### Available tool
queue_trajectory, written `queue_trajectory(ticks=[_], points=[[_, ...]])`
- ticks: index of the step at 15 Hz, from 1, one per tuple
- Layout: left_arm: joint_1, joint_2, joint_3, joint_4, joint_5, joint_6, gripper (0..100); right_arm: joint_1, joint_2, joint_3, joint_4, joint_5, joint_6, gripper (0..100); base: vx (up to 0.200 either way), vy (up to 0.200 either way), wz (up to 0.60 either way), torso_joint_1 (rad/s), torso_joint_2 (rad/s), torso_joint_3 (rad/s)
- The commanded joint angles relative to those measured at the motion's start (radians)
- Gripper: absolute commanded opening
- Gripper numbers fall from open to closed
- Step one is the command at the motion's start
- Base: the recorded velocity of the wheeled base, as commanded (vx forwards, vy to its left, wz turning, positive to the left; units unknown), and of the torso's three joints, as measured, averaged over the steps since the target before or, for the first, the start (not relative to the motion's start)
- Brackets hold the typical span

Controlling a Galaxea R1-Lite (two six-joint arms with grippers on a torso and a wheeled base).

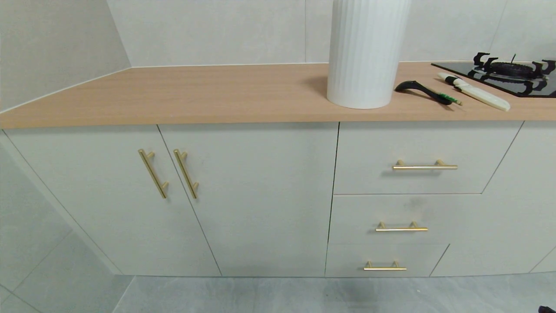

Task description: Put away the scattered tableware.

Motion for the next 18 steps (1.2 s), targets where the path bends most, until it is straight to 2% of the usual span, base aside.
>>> queue_trajectory(ticks=[1,3,6,13,18], points=[[0.000,0.000,0.000,0.000,0.000,0.000,100,0.004,0.277,-0.095,-0.006,0.000,-0.031,100,0.000,0.000,0.00,0.000,0.00,0.000],[0.000,0.000,0.000,0.000,0.001,0.000,100,0.004,0.375,-0.122,-0.057,0.000,-0.031,100,0.000,0.000,0.00,0.000,0.00,0.000],[0.000,0.000,0.000,0.000,0.001,0.000,100,0.004,0.588,-0.164,-0.215,-0.005,-0.032,100,0.000,0.000,0.00,0.000,0.00,0.000],[0.000,0.002,0.000,0.000,0.001,0.000,100,0.004,0.973,-0.305,-0.385,-0.008,-0.031,100,0.000,0.000,0.00,0.000,0.00,0.000],[0.000,0.002,0.000,0.000,0.000,0.000,100,0.044,1.188,-0.325,-0.561,-0.045,-0.031,100,0.000,0.000,0.00,0.000,0.00,0.000]])
